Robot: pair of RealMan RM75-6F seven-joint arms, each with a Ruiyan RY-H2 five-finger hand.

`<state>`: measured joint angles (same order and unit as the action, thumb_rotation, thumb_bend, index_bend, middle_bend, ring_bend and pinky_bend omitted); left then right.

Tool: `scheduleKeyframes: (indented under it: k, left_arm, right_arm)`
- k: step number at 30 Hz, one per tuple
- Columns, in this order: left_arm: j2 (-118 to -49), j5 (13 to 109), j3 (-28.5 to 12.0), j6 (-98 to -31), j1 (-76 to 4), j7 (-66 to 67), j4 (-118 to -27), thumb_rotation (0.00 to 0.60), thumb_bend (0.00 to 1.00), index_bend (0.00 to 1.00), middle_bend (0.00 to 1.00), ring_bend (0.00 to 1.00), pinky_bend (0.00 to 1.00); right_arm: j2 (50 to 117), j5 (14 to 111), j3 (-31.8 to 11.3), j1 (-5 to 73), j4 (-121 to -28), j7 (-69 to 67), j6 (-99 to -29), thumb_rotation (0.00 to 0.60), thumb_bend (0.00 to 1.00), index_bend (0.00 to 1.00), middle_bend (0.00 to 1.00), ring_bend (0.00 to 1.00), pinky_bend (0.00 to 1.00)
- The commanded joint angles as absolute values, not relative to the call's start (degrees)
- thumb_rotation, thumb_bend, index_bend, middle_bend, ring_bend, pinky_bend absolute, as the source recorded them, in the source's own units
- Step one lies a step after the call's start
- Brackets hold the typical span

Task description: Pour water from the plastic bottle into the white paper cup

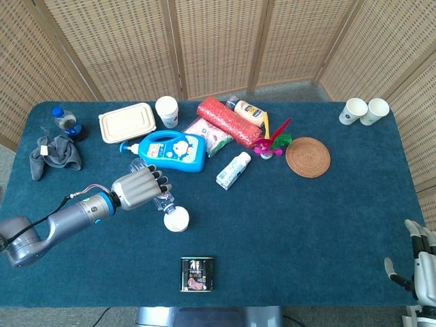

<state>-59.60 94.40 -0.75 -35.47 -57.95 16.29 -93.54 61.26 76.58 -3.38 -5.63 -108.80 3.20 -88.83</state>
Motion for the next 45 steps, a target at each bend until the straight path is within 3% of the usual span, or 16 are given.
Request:
scheduleKeyframes:
  k: [1,30,45]
  left_arm:
    - [-59.7,94.2,-0.8,-34.8,-58.4,16.6,-93.8,0.600,0.69,0.31,0.29,0.33,0.44]
    - [-59.1,95.7,-0.5,-32.6,-61.3,22.3,-94.5,0.600,0.69,0.31,0.29,0.33,0.44]
    - [-59.6,93.3,-0.5,-34.5,-59.7,20.1,-94.9,0.600,0.69,0.31,0.29,0.33,0.44]
  right_arm:
    - [61.4,76.6,-3.4,-5.6,-108.7,3.0,-88.8,0.591,0.40,0.00,0.09,0.00,0.00]
    - [62.0,76.2,-3.5,-5.9,-107.7,2.0,-88.4,0.591,0.40,0.00,0.09,0.00,0.00]
    - [61.9,76.4,-3.5,-6.0,-108.0,2.3,-88.5,0.591,0.40,0.00,0.09,0.00,0.00]
